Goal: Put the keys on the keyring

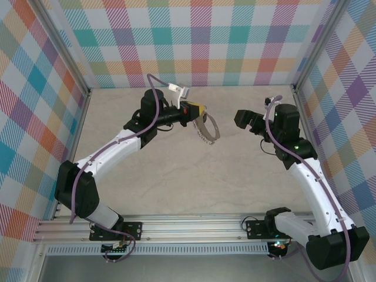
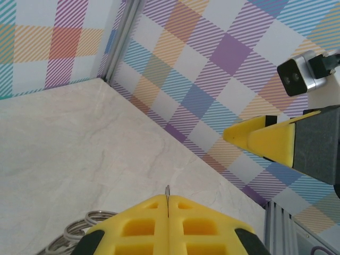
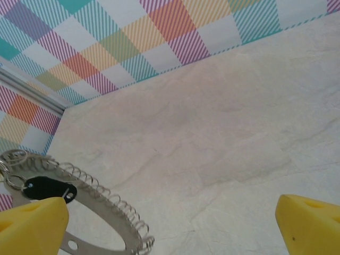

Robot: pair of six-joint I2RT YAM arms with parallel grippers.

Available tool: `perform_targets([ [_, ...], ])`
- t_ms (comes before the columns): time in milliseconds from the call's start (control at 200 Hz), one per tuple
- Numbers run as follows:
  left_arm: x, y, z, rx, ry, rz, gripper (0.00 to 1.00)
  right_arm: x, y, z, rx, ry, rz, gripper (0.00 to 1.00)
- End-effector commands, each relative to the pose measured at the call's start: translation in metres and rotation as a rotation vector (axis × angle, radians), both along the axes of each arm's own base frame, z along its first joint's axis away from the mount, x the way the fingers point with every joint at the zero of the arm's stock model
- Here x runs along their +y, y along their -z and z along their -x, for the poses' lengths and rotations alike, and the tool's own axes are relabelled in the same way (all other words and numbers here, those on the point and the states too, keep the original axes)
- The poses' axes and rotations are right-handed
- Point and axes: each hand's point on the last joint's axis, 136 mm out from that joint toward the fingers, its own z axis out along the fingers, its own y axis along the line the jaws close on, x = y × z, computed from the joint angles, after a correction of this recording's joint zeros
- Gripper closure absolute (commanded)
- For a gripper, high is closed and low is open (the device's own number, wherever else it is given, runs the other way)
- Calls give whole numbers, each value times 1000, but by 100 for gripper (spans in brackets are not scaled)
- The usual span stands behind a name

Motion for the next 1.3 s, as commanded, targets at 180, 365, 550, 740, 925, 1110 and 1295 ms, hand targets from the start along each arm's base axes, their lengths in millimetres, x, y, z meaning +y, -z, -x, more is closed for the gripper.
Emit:
perform_targets([
  [180, -13, -49, -3, -118, 63, 78, 100, 16, 1, -4, 19, -101, 2, 0],
  [365, -17, -58, -5, -120, 98, 79, 100, 37, -3, -2, -25, -188, -127, 0],
  [550, -19, -71, -11, -131, 109, 141, 100, 46, 4, -6, -15, -199, -225, 8],
  [740, -20, -74, -15, -119, 155, 192, 100, 49, -1, -6, -36, -199, -302, 16],
  [925, -16, -79, -19, -125, 176, 223, 100, 63, -12, 0, -47, -233, -341, 23],
  [1110, -17, -84, -19, -127, 186, 242, 100, 89, -17, 10, -45, -285, -338, 25],
  [1295, -17, -82, -23, -104, 172, 262, 100, 116, -13, 19, -34, -342, -319, 27],
])
